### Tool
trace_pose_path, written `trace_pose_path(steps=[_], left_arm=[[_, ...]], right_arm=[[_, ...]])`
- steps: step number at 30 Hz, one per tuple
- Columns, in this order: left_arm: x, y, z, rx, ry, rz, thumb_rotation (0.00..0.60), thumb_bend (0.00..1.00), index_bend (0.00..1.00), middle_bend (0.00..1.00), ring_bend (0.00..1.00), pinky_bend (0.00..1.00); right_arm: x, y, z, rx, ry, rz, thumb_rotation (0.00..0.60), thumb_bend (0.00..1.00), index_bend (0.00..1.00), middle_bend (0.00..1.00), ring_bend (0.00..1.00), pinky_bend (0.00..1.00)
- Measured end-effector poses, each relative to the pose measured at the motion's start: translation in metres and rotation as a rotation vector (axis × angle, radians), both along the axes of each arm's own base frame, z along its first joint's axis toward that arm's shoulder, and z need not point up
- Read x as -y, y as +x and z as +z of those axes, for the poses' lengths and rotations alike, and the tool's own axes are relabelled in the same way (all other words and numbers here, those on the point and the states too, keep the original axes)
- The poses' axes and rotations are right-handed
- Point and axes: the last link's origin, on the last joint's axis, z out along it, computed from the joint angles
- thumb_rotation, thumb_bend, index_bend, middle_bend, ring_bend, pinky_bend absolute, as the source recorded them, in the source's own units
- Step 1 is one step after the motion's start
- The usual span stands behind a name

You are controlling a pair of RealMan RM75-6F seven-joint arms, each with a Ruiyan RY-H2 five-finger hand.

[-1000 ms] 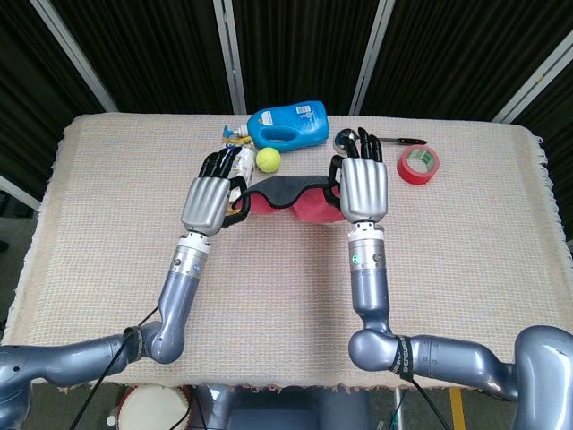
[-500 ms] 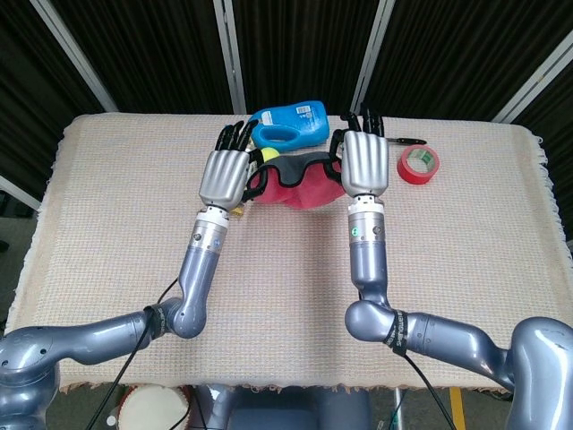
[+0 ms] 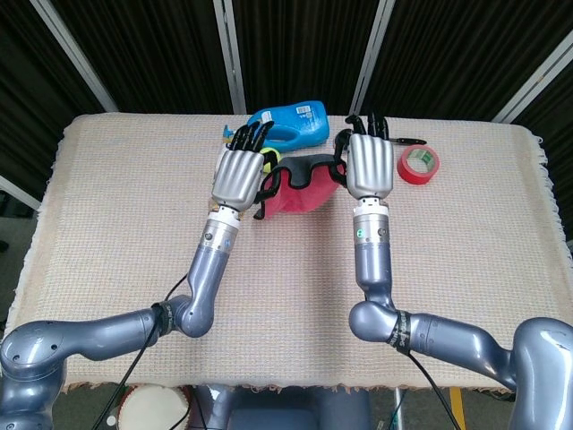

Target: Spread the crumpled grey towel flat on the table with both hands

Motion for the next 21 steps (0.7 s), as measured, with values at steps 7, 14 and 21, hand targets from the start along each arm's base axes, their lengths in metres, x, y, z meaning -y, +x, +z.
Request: trace_pose_path(steps=[7, 14, 21], left_arm=[[0.033, -0.024, -0.018, -0.009, -0.071, 0.001, 0.600, 0.52, 0.59, 0.05, 0.00, 0.06], [0.059, -0.045, -0.020, -0.009, -0.106, 0.007, 0.600, 0.52, 0.59, 0.05, 0.00, 0.06], [0.076, -0.044, -0.020, 0.003, -0.118, -0.001, 0.600, 0.52, 0.59, 0.05, 0.00, 0.06]], right_arm=[[-0.036, -0.029, -0.012, 0.009, 0.055, -0.035, 0.600, 0.51, 0.70, 0.27, 0.09, 0.10], [-0.064, -0.046, -0.013, -0.001, 0.072, -0.045, 0.600, 0.51, 0.70, 0.27, 0.09, 0.11], [-0.093, -0.058, -0.016, -0.014, 0.103, -0.051, 0.600, 0.51, 0.70, 0.27, 0.09, 0.11]])
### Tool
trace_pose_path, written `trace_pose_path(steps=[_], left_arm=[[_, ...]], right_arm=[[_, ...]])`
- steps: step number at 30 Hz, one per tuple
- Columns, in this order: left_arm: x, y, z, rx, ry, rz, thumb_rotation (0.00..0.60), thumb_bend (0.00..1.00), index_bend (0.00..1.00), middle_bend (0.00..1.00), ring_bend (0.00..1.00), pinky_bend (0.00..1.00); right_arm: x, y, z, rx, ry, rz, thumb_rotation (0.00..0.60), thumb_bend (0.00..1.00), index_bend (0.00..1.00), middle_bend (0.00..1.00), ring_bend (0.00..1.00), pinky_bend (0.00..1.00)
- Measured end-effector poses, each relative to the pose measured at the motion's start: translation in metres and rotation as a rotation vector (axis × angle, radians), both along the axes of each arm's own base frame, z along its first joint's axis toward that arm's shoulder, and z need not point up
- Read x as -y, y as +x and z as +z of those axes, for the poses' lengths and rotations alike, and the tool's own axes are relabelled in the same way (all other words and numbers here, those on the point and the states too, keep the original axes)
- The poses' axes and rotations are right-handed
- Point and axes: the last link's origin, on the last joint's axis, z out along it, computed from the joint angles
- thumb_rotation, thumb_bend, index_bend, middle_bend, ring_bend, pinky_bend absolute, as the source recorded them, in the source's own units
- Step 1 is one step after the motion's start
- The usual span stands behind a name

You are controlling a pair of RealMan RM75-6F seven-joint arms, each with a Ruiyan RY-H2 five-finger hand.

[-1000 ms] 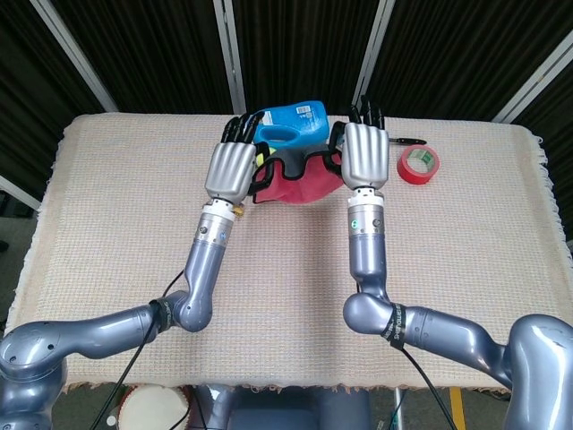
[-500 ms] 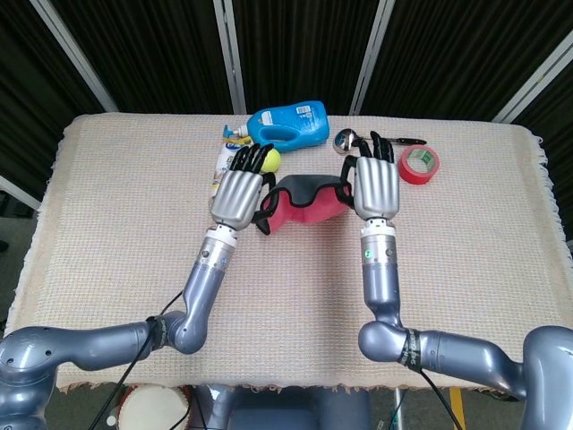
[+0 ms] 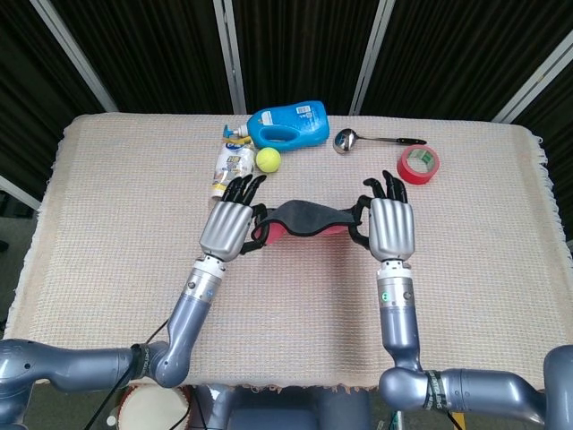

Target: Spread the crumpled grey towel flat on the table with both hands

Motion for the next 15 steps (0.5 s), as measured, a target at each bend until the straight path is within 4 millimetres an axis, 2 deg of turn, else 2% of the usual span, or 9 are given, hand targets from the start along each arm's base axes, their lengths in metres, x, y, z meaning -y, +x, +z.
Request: trace_pose_path(steps=[15], left_arm=[[0.059, -0.039, -0.010, -0.020, -0.096, -0.009, 0.600, 0.53, 0.59, 0.05, 0.00, 0.06]], right_arm=[[-0.060, -0.028, -0.014, -0.042, 0.081, 0.023, 0.600, 0.51, 0.70, 0.27, 0.09, 0.11]])
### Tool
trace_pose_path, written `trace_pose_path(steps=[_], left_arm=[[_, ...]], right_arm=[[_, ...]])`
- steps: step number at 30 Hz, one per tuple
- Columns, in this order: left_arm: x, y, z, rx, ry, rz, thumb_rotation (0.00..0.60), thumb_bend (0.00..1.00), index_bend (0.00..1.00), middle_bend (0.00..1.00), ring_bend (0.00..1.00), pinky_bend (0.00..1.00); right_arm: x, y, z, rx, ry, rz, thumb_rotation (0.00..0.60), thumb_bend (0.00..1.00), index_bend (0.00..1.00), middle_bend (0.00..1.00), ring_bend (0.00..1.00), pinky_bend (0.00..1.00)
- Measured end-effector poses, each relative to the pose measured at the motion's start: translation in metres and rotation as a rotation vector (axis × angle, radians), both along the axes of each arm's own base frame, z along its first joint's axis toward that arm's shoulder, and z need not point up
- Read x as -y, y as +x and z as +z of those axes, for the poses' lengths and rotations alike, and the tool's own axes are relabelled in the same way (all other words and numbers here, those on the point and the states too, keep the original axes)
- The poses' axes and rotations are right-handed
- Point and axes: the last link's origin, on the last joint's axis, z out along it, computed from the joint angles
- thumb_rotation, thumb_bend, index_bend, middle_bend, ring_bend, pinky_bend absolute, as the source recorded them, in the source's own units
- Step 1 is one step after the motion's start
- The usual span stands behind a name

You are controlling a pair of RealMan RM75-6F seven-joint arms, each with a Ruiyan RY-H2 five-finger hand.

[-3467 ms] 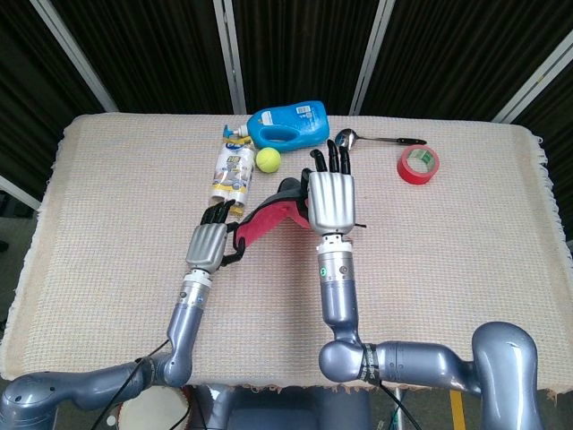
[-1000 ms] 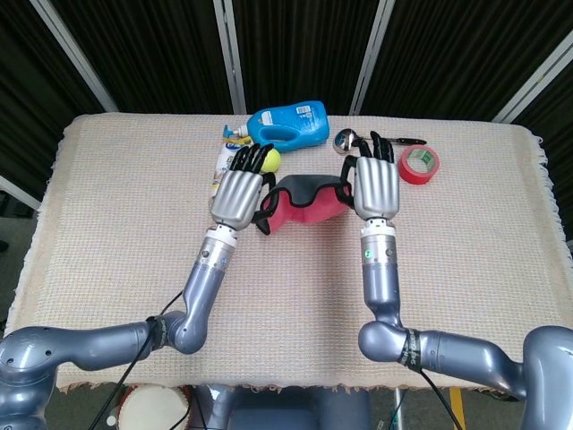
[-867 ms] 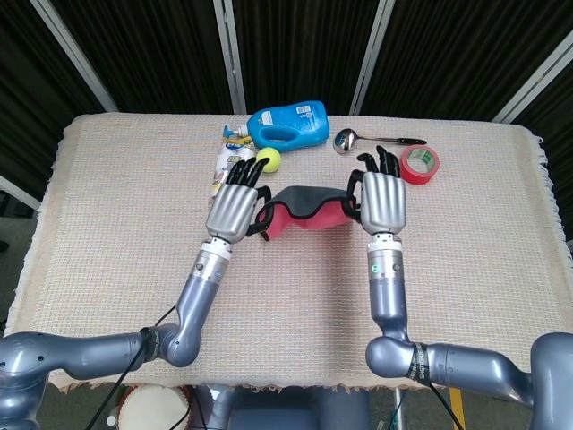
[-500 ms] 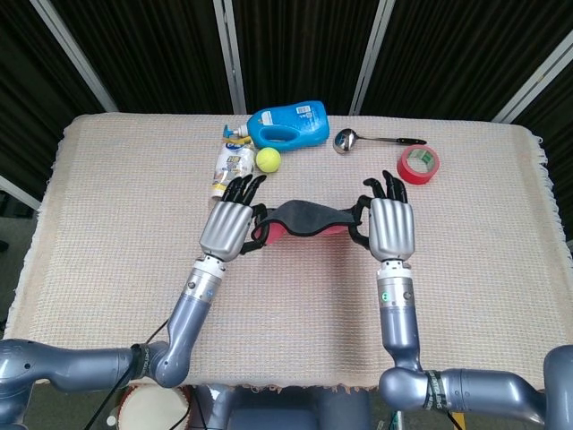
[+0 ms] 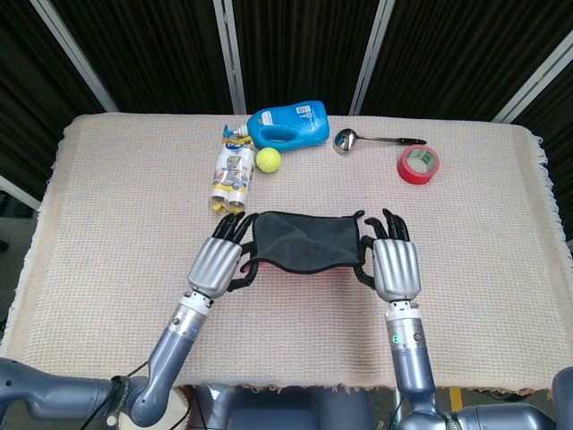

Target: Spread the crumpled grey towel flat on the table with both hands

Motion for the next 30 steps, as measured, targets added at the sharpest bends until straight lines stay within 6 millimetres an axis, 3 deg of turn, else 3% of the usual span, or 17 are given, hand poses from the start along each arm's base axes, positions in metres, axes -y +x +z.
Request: trace_pose_path(steps=[14, 30], left_arm=[[0.025, -0.029, -0.010, -0.025, -0.042, -0.002, 0.600, 0.53, 0.59, 0.05, 0.00, 0.06], [0.041, -0.039, -0.026, -0.031, -0.101, -0.003, 0.600, 0.53, 0.59, 0.05, 0.00, 0.06]], right_arm=[[-0.011, -0.036, -0.011, -0.015, 0.056, 0.023, 0.600, 0.51, 0.70, 0.27, 0.09, 0.12], [-0.020, -0.057, -0.015, -0.016, 0.094, 0.010, 0.600, 0.51, 0.71, 0.27, 0.09, 0.11]])
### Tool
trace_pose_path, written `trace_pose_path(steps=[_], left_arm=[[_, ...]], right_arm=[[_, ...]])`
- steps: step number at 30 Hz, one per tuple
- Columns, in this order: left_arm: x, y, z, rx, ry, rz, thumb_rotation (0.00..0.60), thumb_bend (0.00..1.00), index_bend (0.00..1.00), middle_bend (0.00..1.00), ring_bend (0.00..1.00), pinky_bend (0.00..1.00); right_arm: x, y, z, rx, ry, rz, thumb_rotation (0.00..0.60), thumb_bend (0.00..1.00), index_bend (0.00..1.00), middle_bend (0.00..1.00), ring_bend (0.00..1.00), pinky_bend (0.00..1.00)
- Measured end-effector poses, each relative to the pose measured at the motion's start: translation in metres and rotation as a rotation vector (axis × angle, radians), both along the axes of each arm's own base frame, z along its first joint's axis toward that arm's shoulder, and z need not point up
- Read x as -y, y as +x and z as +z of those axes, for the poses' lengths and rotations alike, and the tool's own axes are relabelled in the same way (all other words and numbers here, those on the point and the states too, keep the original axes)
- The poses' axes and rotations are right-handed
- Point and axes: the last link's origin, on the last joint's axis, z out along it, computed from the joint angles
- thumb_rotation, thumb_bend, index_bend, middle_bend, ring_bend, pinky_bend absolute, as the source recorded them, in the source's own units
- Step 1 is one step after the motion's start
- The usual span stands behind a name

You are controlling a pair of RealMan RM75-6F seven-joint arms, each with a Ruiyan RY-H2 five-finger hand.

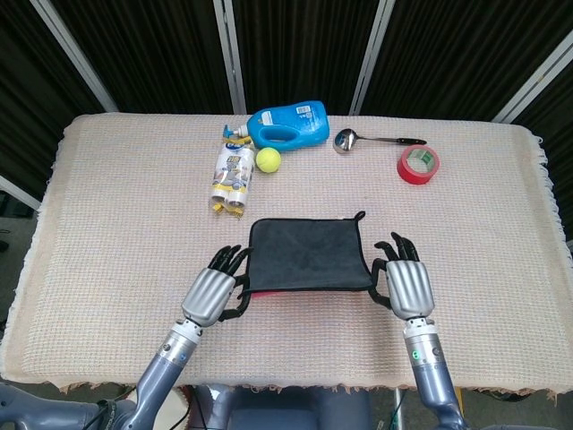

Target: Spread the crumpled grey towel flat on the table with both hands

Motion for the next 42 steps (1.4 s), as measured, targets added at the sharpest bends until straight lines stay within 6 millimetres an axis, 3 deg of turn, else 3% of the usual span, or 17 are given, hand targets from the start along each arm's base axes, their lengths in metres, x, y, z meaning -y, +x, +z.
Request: trace_pose_path(steps=[17, 24, 28, 33, 39, 42], left_arm=[[0.009, -0.002, -0.017, -0.021, -0.040, 0.009, 0.600, 0.53, 0.58, 0.05, 0.00, 0.06], [0.012, -0.002, -0.023, -0.035, -0.056, 0.015, 0.600, 0.51, 0.55, 0.05, 0.00, 0.05], [0.013, -0.003, -0.026, -0.055, -0.071, 0.016, 0.600, 0.41, 0.47, 0.02, 0.00, 0.02], [0.015, -0.005, -0.027, -0.090, -0.105, 0.019, 0.600, 0.27, 0.28, 0.00, 0.00, 0.00], [0.019, -0.006, -0.028, -0.126, -0.164, 0.016, 0.600, 0.19, 0.15, 0.00, 0.00, 0.00], [0.021, -0.006, -0.026, -0.145, -0.186, 0.010, 0.600, 0.16, 0.10, 0.00, 0.00, 0.00]], right_arm=[[-0.015, -0.011, -0.020, -0.020, 0.059, -0.020, 0.600, 0.51, 0.71, 0.27, 0.09, 0.11], [-0.016, -0.012, -0.024, -0.044, 0.077, -0.023, 0.600, 0.51, 0.61, 0.27, 0.08, 0.12], [-0.017, -0.014, -0.026, -0.072, 0.098, -0.036, 0.600, 0.51, 0.50, 0.26, 0.05, 0.11], [-0.020, -0.014, -0.027, -0.097, 0.129, -0.040, 0.600, 0.51, 0.27, 0.17, 0.00, 0.04], [-0.024, -0.014, -0.030, -0.148, 0.186, -0.055, 0.600, 0.51, 0.05, 0.07, 0.00, 0.00], [-0.026, -0.013, -0.031, -0.181, 0.213, -0.066, 0.600, 0.48, 0.00, 0.02, 0.00, 0.00]])
